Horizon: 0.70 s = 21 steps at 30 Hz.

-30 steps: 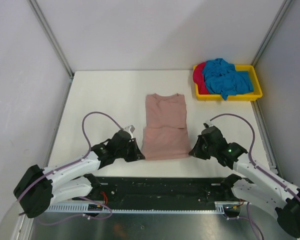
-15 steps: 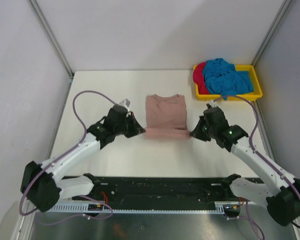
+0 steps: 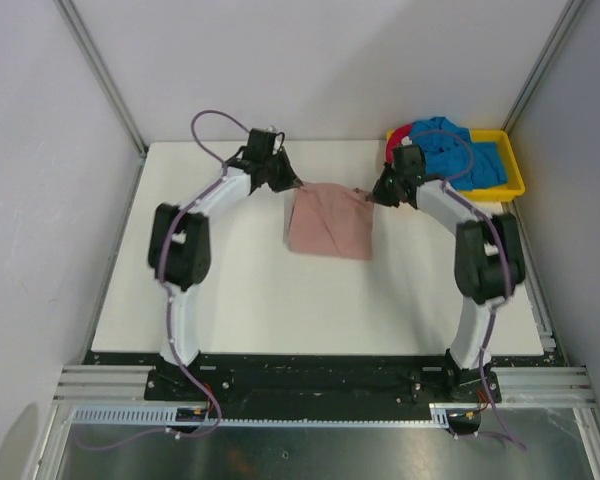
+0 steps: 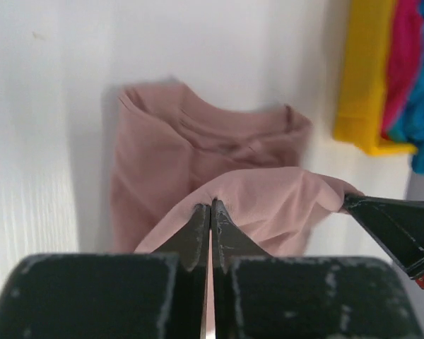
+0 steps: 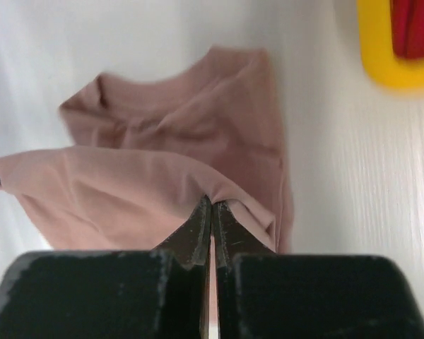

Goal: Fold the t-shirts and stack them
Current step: Fold the long partially folded tshirt into a neat square

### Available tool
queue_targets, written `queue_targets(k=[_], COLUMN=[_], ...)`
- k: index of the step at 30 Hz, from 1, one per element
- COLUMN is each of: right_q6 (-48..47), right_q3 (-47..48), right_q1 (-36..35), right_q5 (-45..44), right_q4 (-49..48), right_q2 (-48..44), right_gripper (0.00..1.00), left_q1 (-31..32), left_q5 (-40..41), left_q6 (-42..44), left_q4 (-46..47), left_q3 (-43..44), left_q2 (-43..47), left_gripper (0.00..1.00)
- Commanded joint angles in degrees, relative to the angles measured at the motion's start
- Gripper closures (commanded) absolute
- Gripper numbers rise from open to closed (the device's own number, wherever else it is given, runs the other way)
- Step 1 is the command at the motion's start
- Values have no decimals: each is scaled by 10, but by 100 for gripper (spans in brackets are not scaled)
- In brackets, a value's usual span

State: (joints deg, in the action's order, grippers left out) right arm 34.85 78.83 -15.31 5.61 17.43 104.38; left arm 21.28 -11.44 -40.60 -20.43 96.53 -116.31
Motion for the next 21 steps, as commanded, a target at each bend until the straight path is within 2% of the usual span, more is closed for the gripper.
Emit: queue_targets(k=[1,6,9,14,21], right_q6=[-3,18,19,5,24], right_q3=[135,272,310,273,64], right_q1=[22,32,31,19,-5], right_q5=[34,32,19,5,3], right_q4=[-47,0,29,40,-14], right_q2=[159,279,307,298,198], right_gripper=[100,100,100,100,100], left_q1=[-22,-29,-30,-27,-15], left_q5=[-35,-69,-81,-55,-9], left_q6=[25,27,20,9,-4], left_q4=[-4,-3,-2,0,29], left_q3=[131,272,275,166,-67], left_q2=[-132,-245,-265,-216,-74], left_gripper=[100,100,100,100,100])
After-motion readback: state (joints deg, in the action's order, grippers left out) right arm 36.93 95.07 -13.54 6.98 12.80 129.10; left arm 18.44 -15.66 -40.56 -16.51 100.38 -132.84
